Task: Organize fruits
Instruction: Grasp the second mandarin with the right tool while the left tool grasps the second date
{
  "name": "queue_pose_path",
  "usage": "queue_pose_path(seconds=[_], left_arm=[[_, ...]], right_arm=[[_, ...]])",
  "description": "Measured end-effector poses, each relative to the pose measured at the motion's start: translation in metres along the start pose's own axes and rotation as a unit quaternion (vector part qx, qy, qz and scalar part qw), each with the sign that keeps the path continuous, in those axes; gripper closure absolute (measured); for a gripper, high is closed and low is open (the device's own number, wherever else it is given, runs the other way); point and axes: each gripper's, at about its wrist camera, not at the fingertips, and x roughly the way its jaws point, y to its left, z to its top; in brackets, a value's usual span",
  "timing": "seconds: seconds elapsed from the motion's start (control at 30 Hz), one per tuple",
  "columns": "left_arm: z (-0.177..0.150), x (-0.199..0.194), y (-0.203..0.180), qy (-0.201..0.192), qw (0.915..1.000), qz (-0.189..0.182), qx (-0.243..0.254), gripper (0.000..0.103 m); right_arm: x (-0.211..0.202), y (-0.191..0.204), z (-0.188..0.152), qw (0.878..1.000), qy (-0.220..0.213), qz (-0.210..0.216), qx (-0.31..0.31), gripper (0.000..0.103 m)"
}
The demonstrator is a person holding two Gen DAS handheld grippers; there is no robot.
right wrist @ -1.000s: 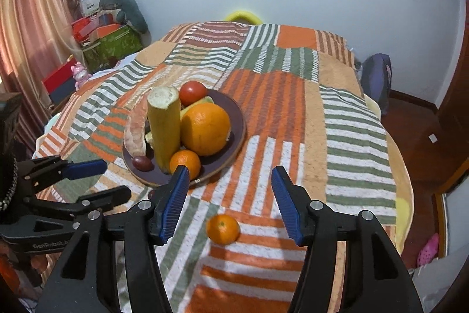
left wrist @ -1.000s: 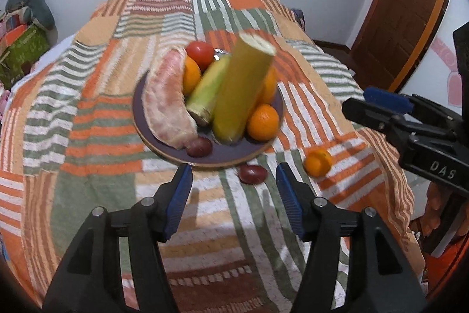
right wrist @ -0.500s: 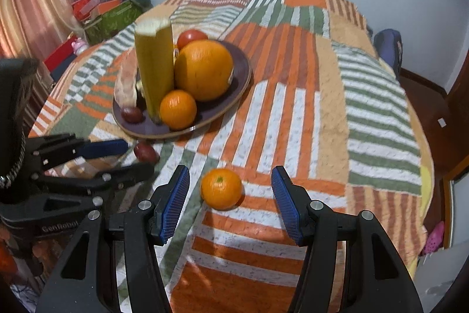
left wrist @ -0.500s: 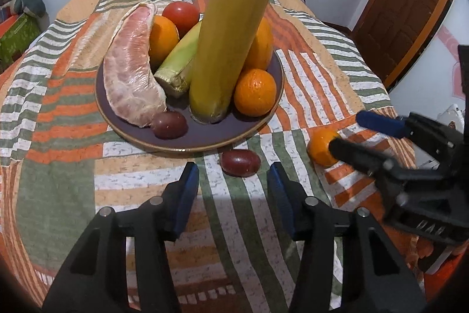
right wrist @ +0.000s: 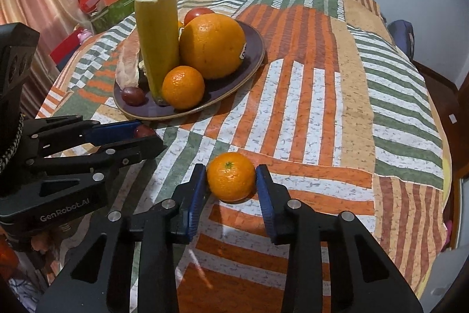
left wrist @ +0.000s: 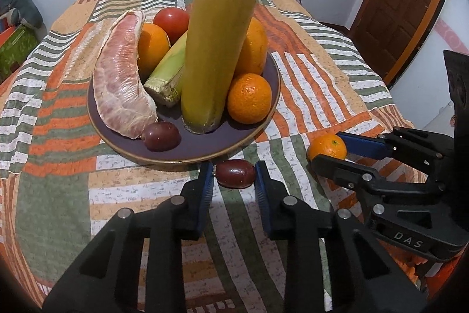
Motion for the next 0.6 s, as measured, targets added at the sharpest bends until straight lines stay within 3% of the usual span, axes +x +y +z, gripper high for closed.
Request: queue_pose_path(seconds=[0.23,0.6], left_arm=[[-0.002,-0.008,0.000,-0.001,1.0000,-0.001,0.001,0.075],[0.008,-0.052,0.016,-0.053,0.9986,0.007,-0.008,0.075]], right_arm=[[-0.004,-0.003,0.002,1.000,-0.006,-0.004,0.009,0.071],[-0.026,-0.001,0.021,0.999,-0.039,-0.016,0.001,0.071]])
